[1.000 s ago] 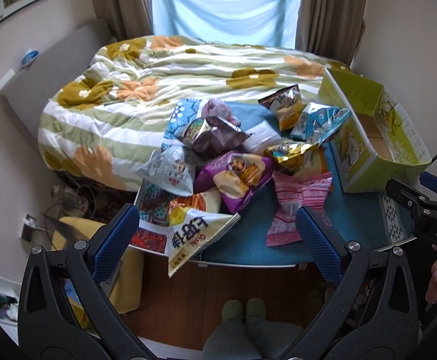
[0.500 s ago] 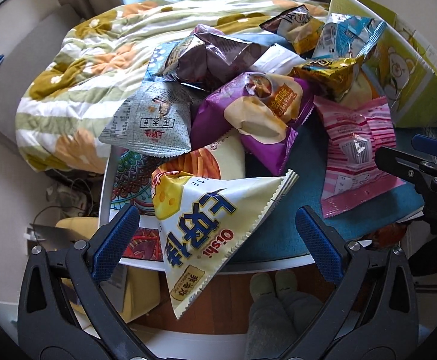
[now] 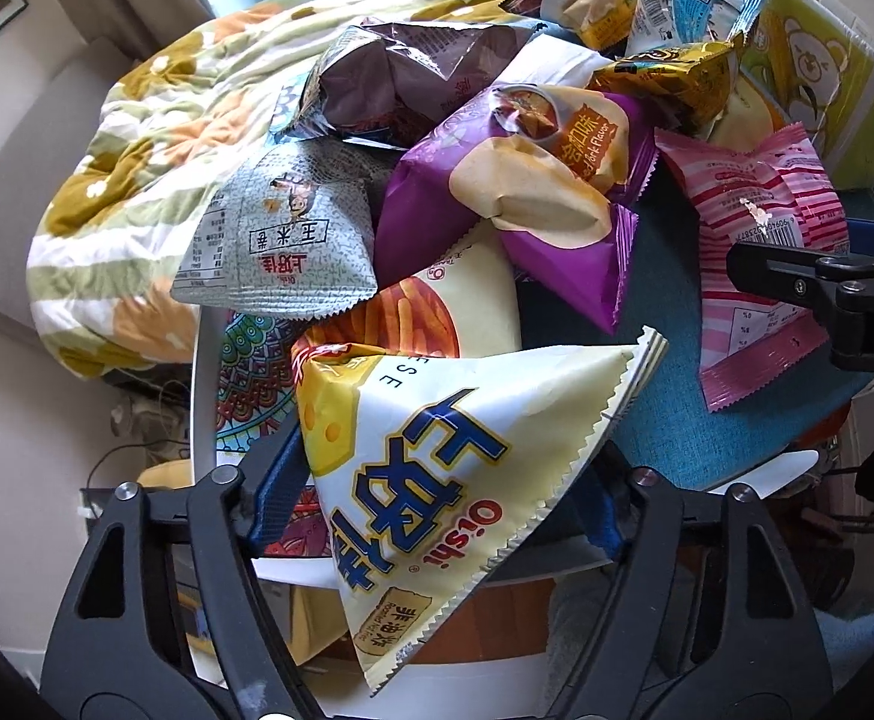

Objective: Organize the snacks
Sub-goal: 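Grasp the pink striped bag with the right tool while the left tool grasps the Oishi bag, then carry both bags over the cardboard box and open both tools to drop them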

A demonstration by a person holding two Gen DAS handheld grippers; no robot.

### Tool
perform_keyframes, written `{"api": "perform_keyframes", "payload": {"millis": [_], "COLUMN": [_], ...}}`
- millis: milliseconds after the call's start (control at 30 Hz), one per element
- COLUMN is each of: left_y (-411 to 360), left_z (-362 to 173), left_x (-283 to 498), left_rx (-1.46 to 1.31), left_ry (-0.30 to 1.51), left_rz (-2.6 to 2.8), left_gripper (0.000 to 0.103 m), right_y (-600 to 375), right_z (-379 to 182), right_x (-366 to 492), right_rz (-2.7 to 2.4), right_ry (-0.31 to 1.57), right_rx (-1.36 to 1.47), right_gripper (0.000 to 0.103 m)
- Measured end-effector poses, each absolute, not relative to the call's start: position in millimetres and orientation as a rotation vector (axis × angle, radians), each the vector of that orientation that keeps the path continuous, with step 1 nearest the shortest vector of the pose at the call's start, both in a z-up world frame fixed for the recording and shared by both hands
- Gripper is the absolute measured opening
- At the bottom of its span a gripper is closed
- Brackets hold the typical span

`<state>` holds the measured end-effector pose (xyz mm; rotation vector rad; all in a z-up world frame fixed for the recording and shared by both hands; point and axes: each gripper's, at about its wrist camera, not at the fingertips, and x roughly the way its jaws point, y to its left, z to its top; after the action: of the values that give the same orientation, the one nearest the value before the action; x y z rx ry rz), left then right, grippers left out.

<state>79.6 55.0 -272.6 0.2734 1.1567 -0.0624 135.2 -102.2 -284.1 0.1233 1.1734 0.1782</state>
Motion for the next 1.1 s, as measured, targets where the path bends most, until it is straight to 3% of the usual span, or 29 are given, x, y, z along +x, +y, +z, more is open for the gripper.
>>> {"api": "perform_keyframes", "payload": {"millis": [133,267,533,1100], "left_y": [56.7,56.5,53.3,49.8], "left_z": [-272.3,-269.1,-252.8,-181.4], "left_x": [76.4,68.6,54.7,33.2], "left_rx": [0.279,0.268,0.271,0.227], "left_ry": [1.155,1.15,1.129,1.055], "left_rz": [-0.072,-0.074,-0.078,-0.043], "left_gripper": [0.062,0.058,0.056,0.056], "right_y": [-96.6,-97.2,-95.3,-93.5], "right_z": [-287.1,-288.8,-282.5,-218.5], "right_x": [139.1,138.1,129.5,107.8], "right_rz": [0.181,0.187,0.181,0.148], "right_ry": [1.177,1.185,1.167,1.067], "right_rx": [0.111,0.098,0.094,0.093], "right_gripper": [0.101,0.076,0.061,0.06]}}
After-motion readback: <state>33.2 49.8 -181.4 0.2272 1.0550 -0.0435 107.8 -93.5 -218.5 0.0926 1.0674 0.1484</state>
